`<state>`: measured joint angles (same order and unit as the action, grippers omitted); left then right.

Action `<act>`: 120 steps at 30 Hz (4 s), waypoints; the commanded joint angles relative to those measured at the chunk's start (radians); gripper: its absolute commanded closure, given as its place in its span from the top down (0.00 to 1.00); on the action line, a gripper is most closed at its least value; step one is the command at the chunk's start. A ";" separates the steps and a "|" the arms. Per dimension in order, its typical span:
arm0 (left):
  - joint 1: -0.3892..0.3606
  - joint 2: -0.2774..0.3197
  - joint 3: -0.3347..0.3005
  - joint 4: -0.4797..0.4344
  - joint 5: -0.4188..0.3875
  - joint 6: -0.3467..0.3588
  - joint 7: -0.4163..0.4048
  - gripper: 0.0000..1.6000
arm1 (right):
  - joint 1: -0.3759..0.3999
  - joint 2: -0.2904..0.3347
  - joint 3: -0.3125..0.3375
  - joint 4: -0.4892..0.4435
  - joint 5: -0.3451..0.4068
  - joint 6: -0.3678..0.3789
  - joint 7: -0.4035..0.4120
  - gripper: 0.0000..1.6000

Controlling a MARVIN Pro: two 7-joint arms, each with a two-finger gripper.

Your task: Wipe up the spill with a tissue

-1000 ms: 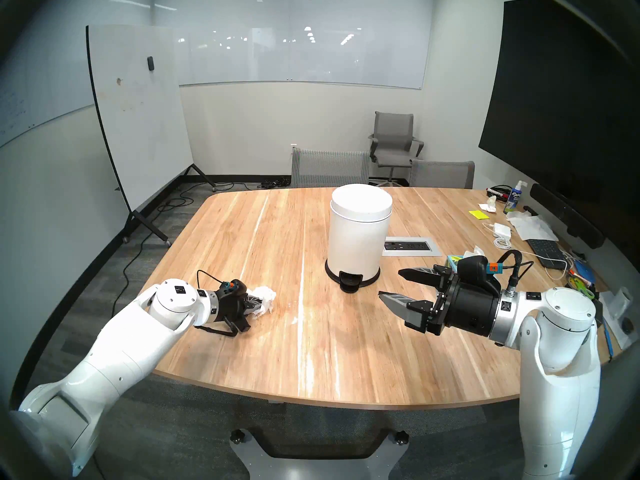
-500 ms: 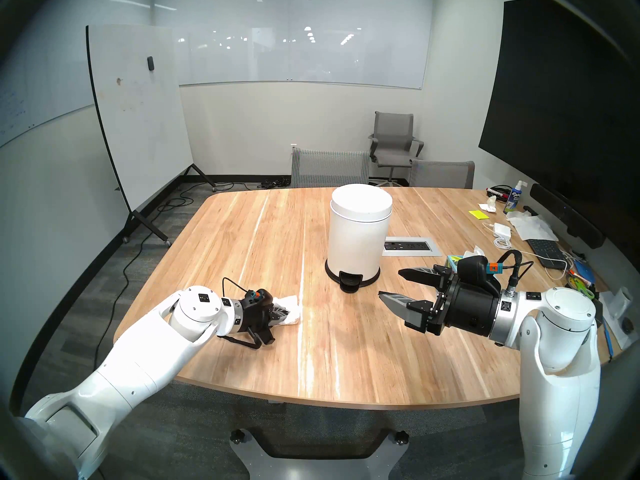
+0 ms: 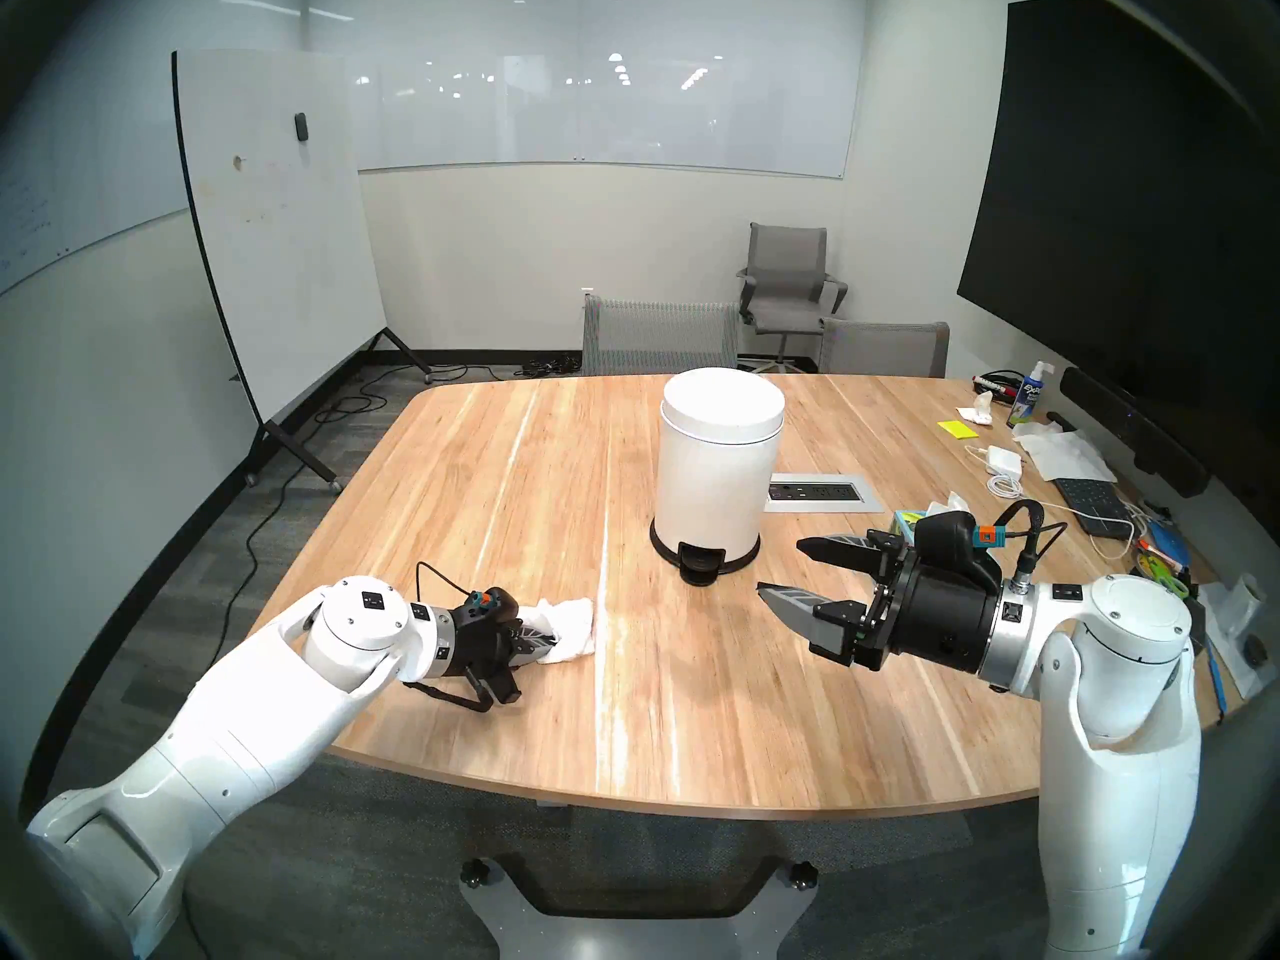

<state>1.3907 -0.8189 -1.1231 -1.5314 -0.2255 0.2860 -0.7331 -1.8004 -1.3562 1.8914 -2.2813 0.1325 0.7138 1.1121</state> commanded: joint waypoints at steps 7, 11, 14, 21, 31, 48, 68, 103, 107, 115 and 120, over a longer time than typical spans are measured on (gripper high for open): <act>0.035 0.063 -0.088 -0.073 -0.075 0.022 -0.034 0.00 | 0.005 0.002 -0.003 -0.016 0.004 0.002 0.005 1.00; 0.047 0.070 -0.109 -0.098 -0.098 0.036 -0.043 0.00 | 0.005 0.002 -0.003 -0.016 0.004 0.002 0.005 1.00; 0.052 0.073 -0.122 -0.114 -0.110 0.046 -0.047 0.00 | 0.005 0.002 -0.003 -0.016 0.004 0.002 0.005 1.00; 0.062 0.087 -0.159 -0.150 -0.143 0.067 -0.061 0.00 | 0.005 0.002 -0.003 -0.016 0.004 0.001 0.005 1.00; 0.087 0.112 -0.211 -0.188 -0.181 0.083 -0.082 0.00 | 0.005 0.002 -0.003 -0.016 0.004 0.002 0.005 1.00; 0.119 0.113 -0.276 -0.222 -0.228 0.096 -0.084 0.00 | 0.005 0.002 -0.003 -0.016 0.004 0.002 0.005 1.00; 0.121 0.121 -0.278 -0.227 -0.229 0.095 -0.089 0.00 | 0.005 0.002 -0.003 -0.016 0.004 0.002 0.005 1.00; 0.121 0.123 -0.276 -0.227 -0.232 0.094 -0.087 0.00 | 0.005 0.002 -0.003 -0.016 0.004 0.002 0.005 1.00; 0.119 0.122 -0.274 -0.226 -0.232 0.094 -0.086 0.00 | 0.005 0.002 -0.003 -0.016 0.004 0.002 0.005 1.00; 0.121 0.114 -0.272 -0.241 -0.240 0.099 -0.085 0.00 | 0.005 0.002 -0.003 -0.016 0.004 0.002 0.005 1.00; 0.122 0.098 -0.267 -0.267 -0.243 0.120 -0.067 0.00 | 0.005 0.002 -0.003 -0.016 0.004 0.002 0.005 1.00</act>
<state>1.5188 -0.7007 -1.3869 -1.7557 -0.4563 0.3846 -0.8171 -1.8004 -1.3562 1.8914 -2.2813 0.1325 0.7138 1.1121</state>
